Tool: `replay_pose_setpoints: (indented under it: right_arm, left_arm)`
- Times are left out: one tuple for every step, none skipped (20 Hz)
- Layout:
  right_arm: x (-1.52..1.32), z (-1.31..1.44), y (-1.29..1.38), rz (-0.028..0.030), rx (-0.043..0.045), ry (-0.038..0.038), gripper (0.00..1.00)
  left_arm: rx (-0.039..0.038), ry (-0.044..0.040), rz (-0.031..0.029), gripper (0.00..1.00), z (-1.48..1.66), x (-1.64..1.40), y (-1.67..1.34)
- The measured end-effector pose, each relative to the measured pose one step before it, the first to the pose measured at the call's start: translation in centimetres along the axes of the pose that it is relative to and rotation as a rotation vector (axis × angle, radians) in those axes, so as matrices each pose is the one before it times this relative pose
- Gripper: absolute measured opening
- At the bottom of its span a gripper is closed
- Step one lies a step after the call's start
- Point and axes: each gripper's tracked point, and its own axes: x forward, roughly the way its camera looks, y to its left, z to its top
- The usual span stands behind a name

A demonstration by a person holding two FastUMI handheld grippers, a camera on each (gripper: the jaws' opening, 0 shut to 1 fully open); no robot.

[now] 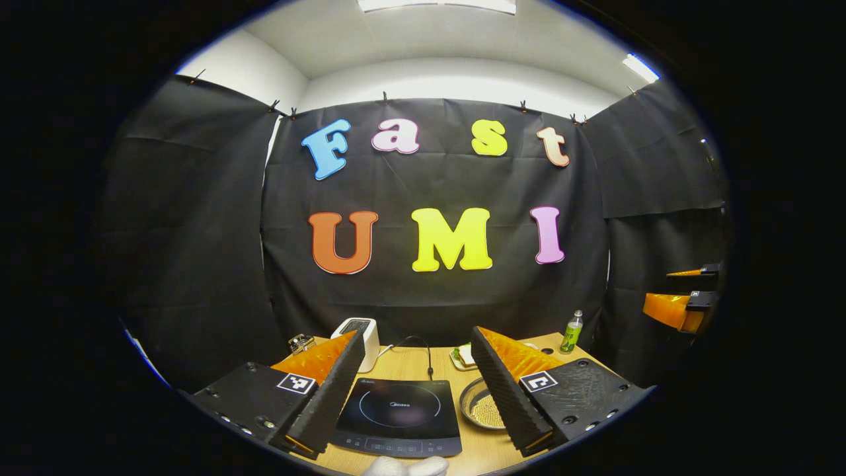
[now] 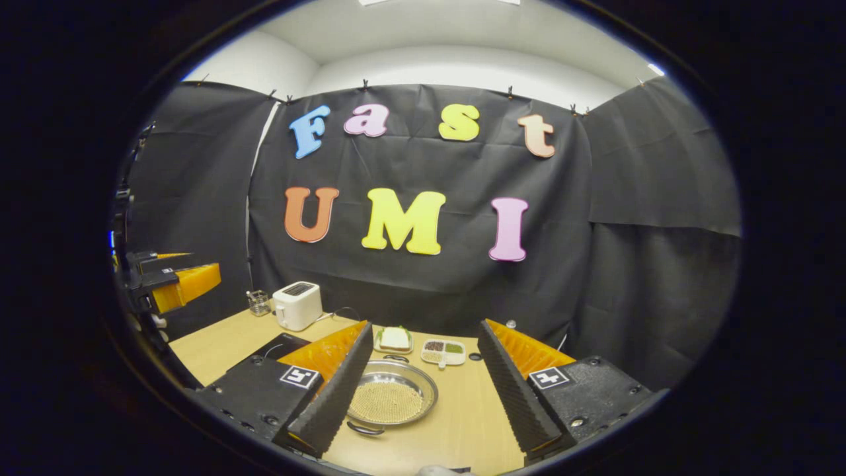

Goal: First push the handle of the pot to place it horizontally, then grasp the pot with both hands and set it on the induction cooktop.

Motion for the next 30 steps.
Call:
replay_pose_setpoints:
  right_arm:
    - [0.042,-0.014,0.203,0.00478,-0.00078,0.00087,1.00]
    - [0.150,-0.070,0.180,0.00279,-0.00081,0.00315,1.00]
    - [0.047,-0.051,0.190,0.00520,-0.00192,0.00246,1.00]
    - [0.088,-0.091,0.205,0.00391,-0.00084,0.00132,0.99]
    - [0.075,-0.090,0.283,0.00719,0.00003,0.00423,1.00]
    - [0.209,-0.166,0.340,0.00630,0.00261,0.00512,1.00]
    - [0.199,-0.033,0.375,0.01057,0.00340,0.00553,1.00]
    - [0.217,-0.211,0.408,0.01312,0.00337,0.00472,1.00]
    - [0.228,-0.091,0.536,0.01675,0.00143,0.00413,1.00]
    - [0.378,-0.063,0.425,0.01287,-0.00042,-0.00030,1.00]
    - [0.292,-0.169,0.406,0.01234,-0.00325,0.00503,1.00]
    - [0.469,-0.493,0.532,0.01646,-0.00553,0.01202,1.00]
    - [0.417,-0.435,0.599,0.01384,-0.00576,0.01574,0.99]
    - [0.511,-0.388,0.522,0.01509,-0.00372,0.01365,1.00]
    - [0.533,-0.377,0.581,0.01361,-0.00214,0.01385,1.00]
    - [0.449,-0.516,0.651,0.01733,-0.00057,0.01598,1.00]
    - [0.527,-0.420,0.808,0.01893,-0.00163,0.01393,1.00]
    - [0.595,-0.599,0.556,0.01124,-0.00456,0.01653,0.99]
    - [0.690,-0.564,0.646,0.01606,-0.00939,0.01964,0.99]
    - [0.671,-0.889,0.685,0.01314,-0.01198,0.02454,0.99]
    - [0.600,-0.779,0.627,0.01299,-0.00458,0.02107,0.96]
    - [0.792,-0.594,0.779,0.01394,-0.00353,0.02146,0.92]
    - [0.759,-1.038,0.771,0.01804,-0.00106,0.03167,0.84]
    - [0.853,-1.114,1.076,0.02660,0.00126,0.03209,0.84]
    - [0.944,-1.131,0.803,0.01690,0.00413,0.03686,0.75]
    - [0.768,-1.222,0.264,0.01088,0.00795,0.04135,0.72]
    - [0.914,-1.087,0.461,0.01523,0.00785,0.03694,0.63]
    - [0.933,-1.349,0.390,0.00875,0.01271,0.04098,0.60]
    - [0.952,-1.106,0.396,0.01748,0.00995,0.03398,0.49]
    - [1.134,-1.195,0.224,0.01128,0.00417,0.03517,0.48]
  left_arm:
    - [-0.00082,0.00179,0.00108,0.96,-0.016,-0.080,0.124]
    - [-0.00121,-0.00016,-0.00001,0.96,-0.071,-0.157,0.113]
    - [-0.00135,0.00125,0.00371,0.96,-0.025,-0.036,0.124]
    - [-0.00189,0.00296,0.00181,0.96,-0.219,0.008,0.170]
    - [-0.00132,0.00259,0.00109,0.96,-0.132,0.024,0.064]
    - [-0.00010,-0.00010,0.00483,0.96,-0.081,-0.122,0.246]
    - [0.00111,0.00022,0.00339,0.96,-0.054,-0.079,0.053]
    - [0.00158,-0.00060,0.00635,0.96,-0.034,-0.039,0.205]
    - [0.00078,0.00242,0.00480,0.96,-0.084,-0.125,0.162]
    - [0.00040,0.00181,0.00165,0.96,-0.204,-0.102,0.033]
    - [0.00270,-0.00112,0.00284,0.96,-0.099,-0.214,0.073]
    - [0.00484,0.00114,0.00382,0.96,-0.162,-0.123,0.204]
    - [0.00319,0.00116,0.00458,0.96,-0.156,-0.190,0.193]
    - [-0.00054,0.00087,0.00208,0.96,-0.277,-0.117,0.080]
    - [-0.00173,0.00137,-0.00024,0.96,-0.152,-0.139,0.139]
    - [-0.00305,-0.00069,0.00140,0.96,-0.165,-0.229,0.100]
    - [-0.00328,-0.00143,0.00237,0.96,-0.181,-0.102,0.226]
    - [-0.00375,-0.00132,0.00314,0.96,-0.167,-0.135,0.242]
    - [-0.00397,0.00253,0.00095,0.96,-0.189,-0.129,0.074]
    - [-0.00264,0.00389,0.00318,0.96,-0.283,-0.242,0.156]
    - [-0.00097,0.00360,0.00419,0.96,-0.326,-0.187,0.280]
    - [0.00067,0.00384,0.00335,0.96,-0.259,-0.121,0.185]
    - [0.00187,0.00334,0.00555,0.96,-0.220,-0.238,0.274]
    - [0.00104,0.00225,0.00561,0.96,-0.261,-0.118,0.313]
    - [-0.00006,0.00511,0.00400,0.96,-0.176,-0.100,0.199]
    - [-0.00106,0.00432,0.00483,0.96,-0.271,-0.186,0.250]
    - [-0.00137,0.00440,0.00605,0.96,-0.278,-0.117,0.292]
    - [-0.00143,0.00474,0.00617,0.96,-0.166,-0.126,0.225]
    - [-0.00218,0.00428,0.00656,0.96,-0.194,-0.122,0.225]
    - [-0.00407,0.00530,0.00394,0.96,-0.305,-0.074,0.220]
